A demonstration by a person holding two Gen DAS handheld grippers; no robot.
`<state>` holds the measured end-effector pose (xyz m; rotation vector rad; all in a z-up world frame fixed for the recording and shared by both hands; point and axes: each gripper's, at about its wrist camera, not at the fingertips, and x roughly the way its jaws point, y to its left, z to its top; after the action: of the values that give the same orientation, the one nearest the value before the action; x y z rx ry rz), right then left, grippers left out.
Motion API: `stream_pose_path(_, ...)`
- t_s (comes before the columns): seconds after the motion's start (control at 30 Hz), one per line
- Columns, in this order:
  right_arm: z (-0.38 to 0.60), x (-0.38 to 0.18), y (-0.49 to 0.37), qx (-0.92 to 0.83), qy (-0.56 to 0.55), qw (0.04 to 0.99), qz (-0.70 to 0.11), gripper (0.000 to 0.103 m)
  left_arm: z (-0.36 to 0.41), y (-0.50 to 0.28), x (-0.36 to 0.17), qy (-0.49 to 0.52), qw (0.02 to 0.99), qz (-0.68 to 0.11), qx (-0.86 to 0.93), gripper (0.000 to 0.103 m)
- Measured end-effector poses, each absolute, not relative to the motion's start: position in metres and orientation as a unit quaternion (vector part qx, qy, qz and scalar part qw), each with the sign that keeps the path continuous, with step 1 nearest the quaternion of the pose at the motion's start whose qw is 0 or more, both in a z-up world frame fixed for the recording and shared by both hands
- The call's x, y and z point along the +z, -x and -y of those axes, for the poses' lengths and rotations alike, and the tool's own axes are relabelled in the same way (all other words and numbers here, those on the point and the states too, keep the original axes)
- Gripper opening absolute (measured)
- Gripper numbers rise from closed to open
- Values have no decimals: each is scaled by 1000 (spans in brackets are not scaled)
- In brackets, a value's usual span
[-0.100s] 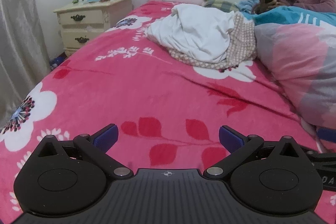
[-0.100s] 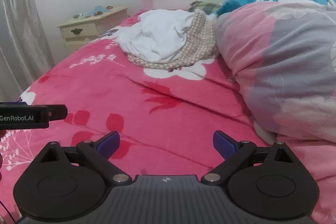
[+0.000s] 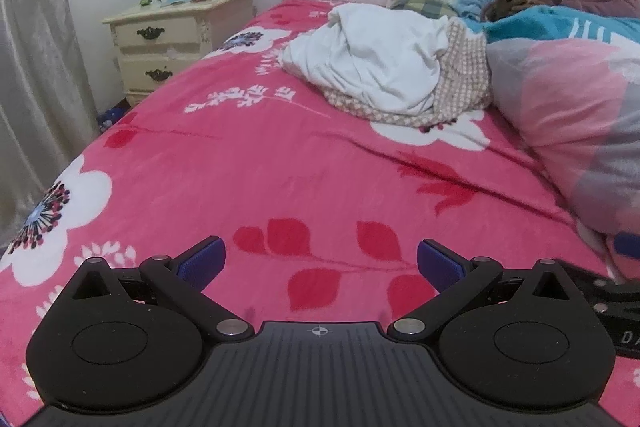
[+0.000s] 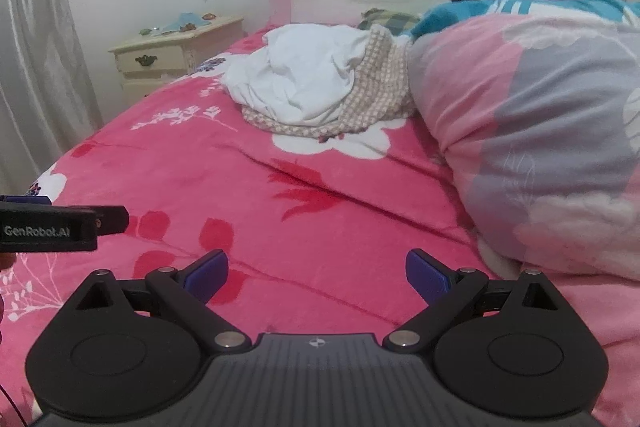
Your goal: Fold clothes
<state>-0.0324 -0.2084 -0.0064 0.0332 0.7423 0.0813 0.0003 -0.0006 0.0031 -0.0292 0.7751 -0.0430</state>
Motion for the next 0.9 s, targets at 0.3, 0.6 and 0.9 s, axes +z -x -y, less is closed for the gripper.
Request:
stream_pose_path(0.3,201,1,34,32,12,942,-333,98,2,19,17,52,929,-367,6,103)
stream_pose_path(0.6,191,12,49,23,26,944,-327,98,-3,37,25,51,931,-361,12,103)
stream_pose_path(0.9,183,17,52,18,28,943,-330,98,-7,44,25,36,930,-367,14,103)
